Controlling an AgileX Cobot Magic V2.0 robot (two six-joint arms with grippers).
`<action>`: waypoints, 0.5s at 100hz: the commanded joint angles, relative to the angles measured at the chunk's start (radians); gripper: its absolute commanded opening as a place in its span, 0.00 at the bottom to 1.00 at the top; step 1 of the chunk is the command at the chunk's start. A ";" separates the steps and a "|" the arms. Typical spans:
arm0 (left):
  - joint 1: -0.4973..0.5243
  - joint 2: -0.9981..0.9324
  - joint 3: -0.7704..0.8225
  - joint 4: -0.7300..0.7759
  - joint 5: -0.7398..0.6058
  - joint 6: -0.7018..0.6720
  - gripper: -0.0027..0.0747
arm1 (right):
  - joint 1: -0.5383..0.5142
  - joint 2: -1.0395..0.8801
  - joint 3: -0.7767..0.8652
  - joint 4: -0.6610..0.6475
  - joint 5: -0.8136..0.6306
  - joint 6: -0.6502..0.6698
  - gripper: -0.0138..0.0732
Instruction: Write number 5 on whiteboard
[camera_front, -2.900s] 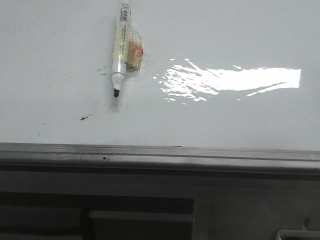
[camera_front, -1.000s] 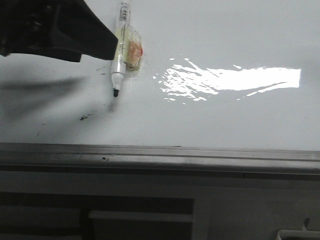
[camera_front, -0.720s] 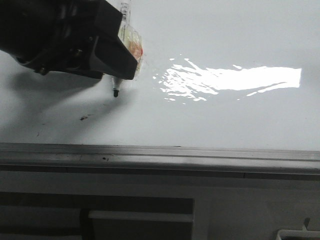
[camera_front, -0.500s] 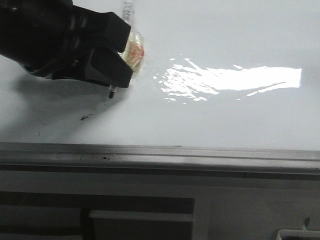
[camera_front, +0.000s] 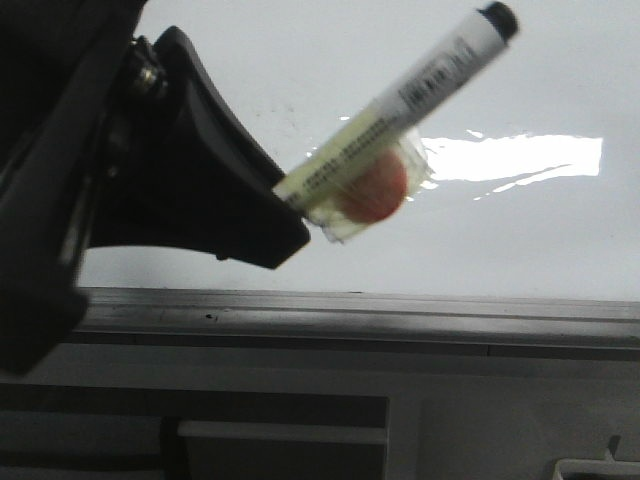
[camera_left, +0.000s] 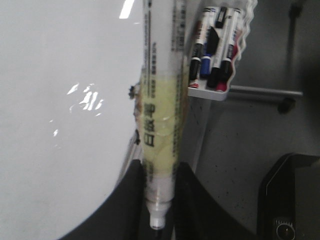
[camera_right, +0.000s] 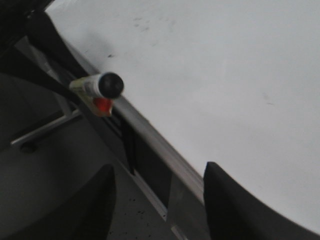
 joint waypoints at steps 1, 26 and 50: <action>-0.035 -0.027 -0.029 0.001 -0.049 0.035 0.01 | 0.076 0.058 -0.047 0.016 -0.086 -0.037 0.57; -0.054 -0.027 -0.029 -0.001 -0.065 0.035 0.01 | 0.246 0.180 -0.053 0.016 -0.285 -0.059 0.57; -0.054 -0.028 -0.029 -0.008 -0.065 0.035 0.01 | 0.274 0.293 -0.053 0.029 -0.404 -0.059 0.57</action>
